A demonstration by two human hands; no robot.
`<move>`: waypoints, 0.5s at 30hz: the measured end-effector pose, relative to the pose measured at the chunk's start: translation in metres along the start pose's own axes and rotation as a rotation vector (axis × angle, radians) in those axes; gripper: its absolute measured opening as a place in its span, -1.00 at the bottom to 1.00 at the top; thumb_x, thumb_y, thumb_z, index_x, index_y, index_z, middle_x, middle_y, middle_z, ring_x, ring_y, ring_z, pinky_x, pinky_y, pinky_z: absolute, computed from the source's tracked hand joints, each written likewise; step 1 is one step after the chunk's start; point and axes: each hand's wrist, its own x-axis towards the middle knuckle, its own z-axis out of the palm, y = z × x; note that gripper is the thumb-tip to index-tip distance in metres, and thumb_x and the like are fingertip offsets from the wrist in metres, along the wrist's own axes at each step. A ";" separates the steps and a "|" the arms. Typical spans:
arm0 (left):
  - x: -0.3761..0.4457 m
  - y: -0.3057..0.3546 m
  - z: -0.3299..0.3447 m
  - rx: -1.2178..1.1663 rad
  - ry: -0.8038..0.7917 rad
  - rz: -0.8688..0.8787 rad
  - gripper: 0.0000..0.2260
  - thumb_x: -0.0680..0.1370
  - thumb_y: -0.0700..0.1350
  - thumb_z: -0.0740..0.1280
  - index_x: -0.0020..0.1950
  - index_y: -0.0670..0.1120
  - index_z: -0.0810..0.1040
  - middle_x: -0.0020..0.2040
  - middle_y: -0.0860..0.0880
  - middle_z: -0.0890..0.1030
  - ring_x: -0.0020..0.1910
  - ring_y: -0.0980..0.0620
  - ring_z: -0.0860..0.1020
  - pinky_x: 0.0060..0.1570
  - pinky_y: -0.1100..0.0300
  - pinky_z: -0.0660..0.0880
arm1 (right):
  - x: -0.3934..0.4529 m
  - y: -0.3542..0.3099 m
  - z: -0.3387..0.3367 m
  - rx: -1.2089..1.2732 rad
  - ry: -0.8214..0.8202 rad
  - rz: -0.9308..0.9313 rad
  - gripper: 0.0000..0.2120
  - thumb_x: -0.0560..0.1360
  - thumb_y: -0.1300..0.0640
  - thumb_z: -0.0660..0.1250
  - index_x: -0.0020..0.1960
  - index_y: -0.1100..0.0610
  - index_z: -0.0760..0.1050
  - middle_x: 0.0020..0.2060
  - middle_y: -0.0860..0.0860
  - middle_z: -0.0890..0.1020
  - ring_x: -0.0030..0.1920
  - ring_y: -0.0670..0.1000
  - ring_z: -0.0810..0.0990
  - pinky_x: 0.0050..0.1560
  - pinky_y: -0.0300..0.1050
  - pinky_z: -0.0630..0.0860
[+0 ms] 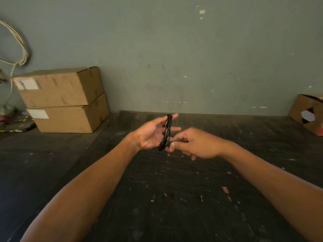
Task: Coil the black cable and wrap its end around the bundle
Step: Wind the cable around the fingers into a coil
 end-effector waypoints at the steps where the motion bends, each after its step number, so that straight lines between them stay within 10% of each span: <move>1: -0.001 -0.005 -0.001 0.026 -0.003 -0.012 -0.60 0.68 0.12 0.03 0.51 0.18 0.34 0.48 -0.20 0.42 0.20 -0.24 0.58 0.19 -0.42 0.37 | 0.001 -0.004 -0.011 -0.050 0.026 -0.011 -0.84 0.58 0.00 0.29 -0.10 -0.01 0.61 -0.51 -0.19 0.53 -0.50 -0.18 0.47 -0.42 -0.25 0.54; 5: -0.002 -0.021 0.000 0.076 -0.015 -0.094 -0.55 0.61 0.15 0.12 0.48 0.10 0.38 0.48 -0.13 0.43 0.47 -0.33 0.32 0.34 -0.53 0.13 | 0.005 -0.017 -0.048 -0.285 0.134 -0.051 -0.91 0.53 -0.01 0.38 -0.12 -0.03 0.61 -0.19 -0.14 0.69 -0.26 -0.21 0.60 -0.32 -0.36 0.42; 15: -0.009 -0.030 0.025 0.124 -0.286 -0.135 -0.63 0.63 0.20 0.08 0.41 0.32 0.42 0.52 -0.08 0.38 0.50 -0.29 0.29 0.36 -0.50 0.16 | 0.022 0.008 -0.083 -0.330 0.235 -0.058 -0.87 0.43 0.03 0.50 -0.10 0.08 0.65 -0.30 -0.05 0.64 -0.27 -0.07 0.55 -0.22 -0.14 0.42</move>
